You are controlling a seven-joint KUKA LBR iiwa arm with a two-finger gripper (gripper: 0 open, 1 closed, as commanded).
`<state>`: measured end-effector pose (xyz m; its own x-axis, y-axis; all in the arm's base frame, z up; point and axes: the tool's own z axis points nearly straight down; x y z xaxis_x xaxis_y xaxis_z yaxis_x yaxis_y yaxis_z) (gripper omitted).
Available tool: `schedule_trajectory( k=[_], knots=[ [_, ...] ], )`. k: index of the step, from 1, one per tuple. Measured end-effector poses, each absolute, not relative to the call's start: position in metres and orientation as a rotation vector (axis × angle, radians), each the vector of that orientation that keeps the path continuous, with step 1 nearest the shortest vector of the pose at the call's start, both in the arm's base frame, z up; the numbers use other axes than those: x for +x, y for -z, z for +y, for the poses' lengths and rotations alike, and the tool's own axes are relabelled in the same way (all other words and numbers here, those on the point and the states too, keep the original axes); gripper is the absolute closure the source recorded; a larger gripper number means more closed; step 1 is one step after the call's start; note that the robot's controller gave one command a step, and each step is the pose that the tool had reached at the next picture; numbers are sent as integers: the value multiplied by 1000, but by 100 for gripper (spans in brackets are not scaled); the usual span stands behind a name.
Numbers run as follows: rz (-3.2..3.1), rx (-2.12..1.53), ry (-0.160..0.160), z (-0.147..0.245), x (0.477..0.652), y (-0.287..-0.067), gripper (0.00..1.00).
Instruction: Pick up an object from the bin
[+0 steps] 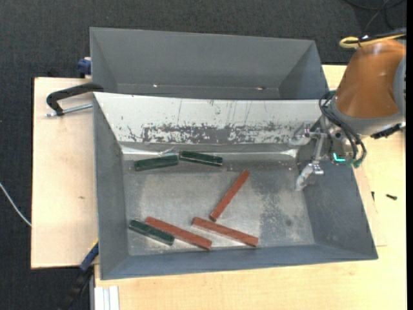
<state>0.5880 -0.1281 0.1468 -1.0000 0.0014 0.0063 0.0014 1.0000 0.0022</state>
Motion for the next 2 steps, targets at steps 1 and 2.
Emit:
schedule_trajectory(
  k=[1,2],
  knots=[
    [-3143,0,1,-128,590,-151,0],
    [-3139,140,2,0,574,-99,100]
  ],
)
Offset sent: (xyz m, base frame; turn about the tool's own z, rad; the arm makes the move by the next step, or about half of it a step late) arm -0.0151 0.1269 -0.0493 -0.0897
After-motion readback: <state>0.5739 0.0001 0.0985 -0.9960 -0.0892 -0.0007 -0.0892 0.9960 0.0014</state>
